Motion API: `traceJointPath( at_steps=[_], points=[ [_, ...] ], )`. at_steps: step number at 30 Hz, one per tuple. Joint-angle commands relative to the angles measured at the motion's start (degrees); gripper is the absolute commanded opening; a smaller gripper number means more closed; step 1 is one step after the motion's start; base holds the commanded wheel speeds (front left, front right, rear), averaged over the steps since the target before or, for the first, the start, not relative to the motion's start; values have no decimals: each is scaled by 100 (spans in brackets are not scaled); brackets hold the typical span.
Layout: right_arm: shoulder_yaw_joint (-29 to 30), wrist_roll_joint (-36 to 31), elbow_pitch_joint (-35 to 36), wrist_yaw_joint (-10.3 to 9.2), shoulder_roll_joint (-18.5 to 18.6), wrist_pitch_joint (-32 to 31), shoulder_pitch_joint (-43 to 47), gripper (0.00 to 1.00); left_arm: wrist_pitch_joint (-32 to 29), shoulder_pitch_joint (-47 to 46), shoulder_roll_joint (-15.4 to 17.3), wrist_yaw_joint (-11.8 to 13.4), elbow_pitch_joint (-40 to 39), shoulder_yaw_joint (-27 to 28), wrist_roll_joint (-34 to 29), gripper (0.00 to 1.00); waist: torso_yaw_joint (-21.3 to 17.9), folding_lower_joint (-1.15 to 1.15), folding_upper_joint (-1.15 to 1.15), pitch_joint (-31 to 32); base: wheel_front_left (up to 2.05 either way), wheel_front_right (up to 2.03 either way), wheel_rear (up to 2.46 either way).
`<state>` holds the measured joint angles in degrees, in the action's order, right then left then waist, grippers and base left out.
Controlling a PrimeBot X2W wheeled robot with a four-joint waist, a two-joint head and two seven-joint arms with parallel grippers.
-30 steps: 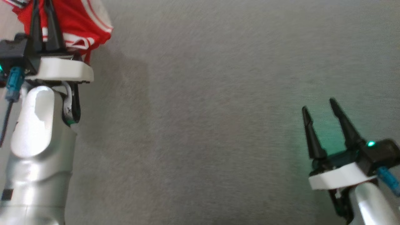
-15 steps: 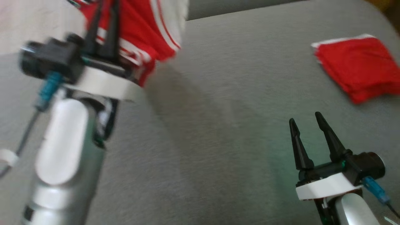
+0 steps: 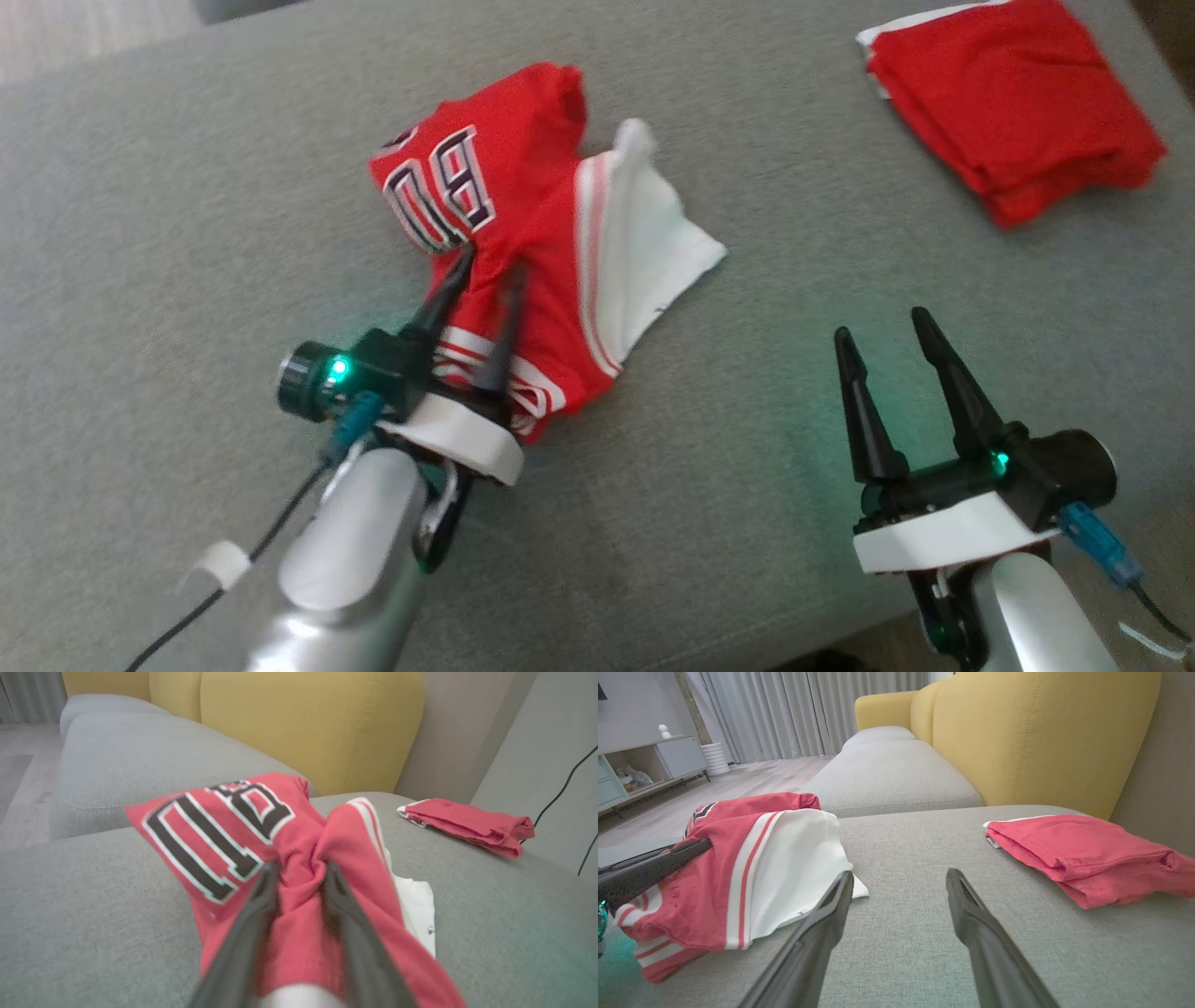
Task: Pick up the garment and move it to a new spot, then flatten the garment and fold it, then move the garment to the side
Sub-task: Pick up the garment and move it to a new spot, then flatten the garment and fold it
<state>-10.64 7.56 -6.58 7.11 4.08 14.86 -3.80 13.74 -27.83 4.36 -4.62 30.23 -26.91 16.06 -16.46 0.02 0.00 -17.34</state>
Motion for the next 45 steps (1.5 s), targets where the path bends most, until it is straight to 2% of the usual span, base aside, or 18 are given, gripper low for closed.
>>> traceJointPath(
  at_steps=[1,3,6,10,15,25,30,45],
  points=[
    [-69,38,135,37,14,14,-98,100,93,-250,-51,-6,-108,65,-66,100,184,-2,0,-61,0,0,0],
    [-15,27,110,37,42,14,-88,100,118,-264,-85,47,-155,-17,-219,100,381,-2,0,22,0,0,0],
    [76,15,91,37,80,14,-54,100,123,-50,-116,244,-792,94,-442,100,696,-2,0,257,0,0,0],
    [175,5,50,37,121,14,100,100,124,654,-136,545,-1625,399,-584,100,1132,-2,0,754,0,0,0],
    [306,2,15,37,127,14,408,100,125,1685,-142,813,-2214,729,-787,100,1551,-2,0,1332,0,0,0],
    [386,160,231,37,122,14,1064,100,125,3499,-146,1401,-3129,1323,-1213,100,1797,-2,0,1914,0,0,0],
    [401,227,325,37,106,14,1206,100,126,3702,-147,1501,-3253,1360,-1197,100,1830,-2,0,2013,0,0,0],
    [322,309,282,37,129,14,1258,100,126,3717,-147,1423,-3232,1364,-1312,100,1879,-2,0,2039,0,0,0]
  ],
)
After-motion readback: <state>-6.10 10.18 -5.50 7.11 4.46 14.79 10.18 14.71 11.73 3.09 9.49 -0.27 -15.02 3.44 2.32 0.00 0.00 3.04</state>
